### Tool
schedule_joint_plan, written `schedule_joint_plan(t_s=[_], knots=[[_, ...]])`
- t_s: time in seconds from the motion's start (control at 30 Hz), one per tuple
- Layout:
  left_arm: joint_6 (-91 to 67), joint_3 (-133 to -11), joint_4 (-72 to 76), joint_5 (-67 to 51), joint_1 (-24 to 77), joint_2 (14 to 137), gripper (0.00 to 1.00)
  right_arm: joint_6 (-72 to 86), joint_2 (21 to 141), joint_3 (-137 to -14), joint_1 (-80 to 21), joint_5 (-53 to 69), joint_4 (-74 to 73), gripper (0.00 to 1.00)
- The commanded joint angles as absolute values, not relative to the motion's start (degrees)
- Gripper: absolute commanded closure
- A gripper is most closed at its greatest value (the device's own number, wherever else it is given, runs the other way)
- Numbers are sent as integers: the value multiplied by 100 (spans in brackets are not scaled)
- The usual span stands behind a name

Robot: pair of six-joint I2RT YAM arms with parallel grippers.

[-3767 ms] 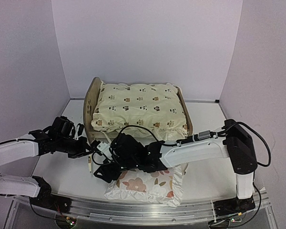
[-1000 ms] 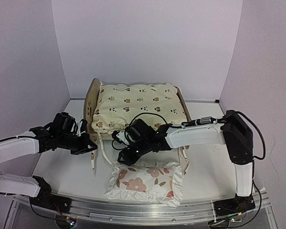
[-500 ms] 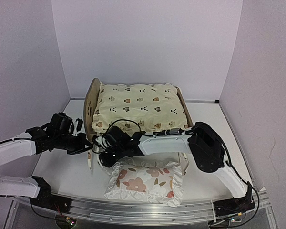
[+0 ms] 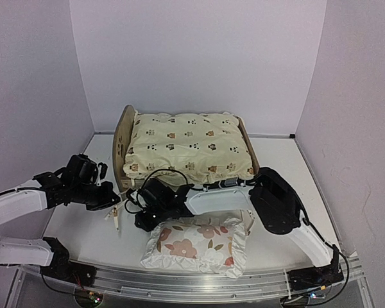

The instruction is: Set up the pet bed

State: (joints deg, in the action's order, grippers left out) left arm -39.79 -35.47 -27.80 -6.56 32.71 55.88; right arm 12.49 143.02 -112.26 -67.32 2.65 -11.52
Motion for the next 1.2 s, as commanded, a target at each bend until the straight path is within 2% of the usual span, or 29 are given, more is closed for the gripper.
schedule_joint_plan(t_s=[0.0, 0.2, 0.43, 0.5, 0.67, 0.83, 0.93, 1.07, 1.17], knots=[[-4050, -3344, -2304, -890, 3298, 5861, 100, 1101, 13218, -10096, -6741, 107, -1178, 69], [-4086, -3180, -1731, -1082, 3305, 6389, 100, 1048, 12510, -9034, -6741, 17, -1169, 69], [-4184, -3057, -1259, -1235, 3305, 6781, 97, 934, 11934, -8448, -6741, -220, -1163, 68], [-4184, -3064, -1262, -1199, 3305, 6828, 90, 867, 11900, -8407, -6741, -229, -1160, 67], [-4179, -3100, -1469, -975, 3308, 6681, 54, 811, 11838, -8380, -6744, -203, -1128, 67], [-4326, -3194, -2059, -320, 3304, 6273, 25, 856, 11770, -8411, -6741, -102, -975, 65], [-4542, -3177, -2324, 158, 3307, 5912, 21, 906, 11772, -8443, -6741, -121, -776, 62], [-4927, -3084, -2656, 870, 3306, 5616, 19, 1050, 11929, -8648, -6742, -107, -516, 52], [-5329, -2856, -2745, 1060, 3307, 5496, 26, 1128, 12107, -8900, -6741, -100, -413, 49]])
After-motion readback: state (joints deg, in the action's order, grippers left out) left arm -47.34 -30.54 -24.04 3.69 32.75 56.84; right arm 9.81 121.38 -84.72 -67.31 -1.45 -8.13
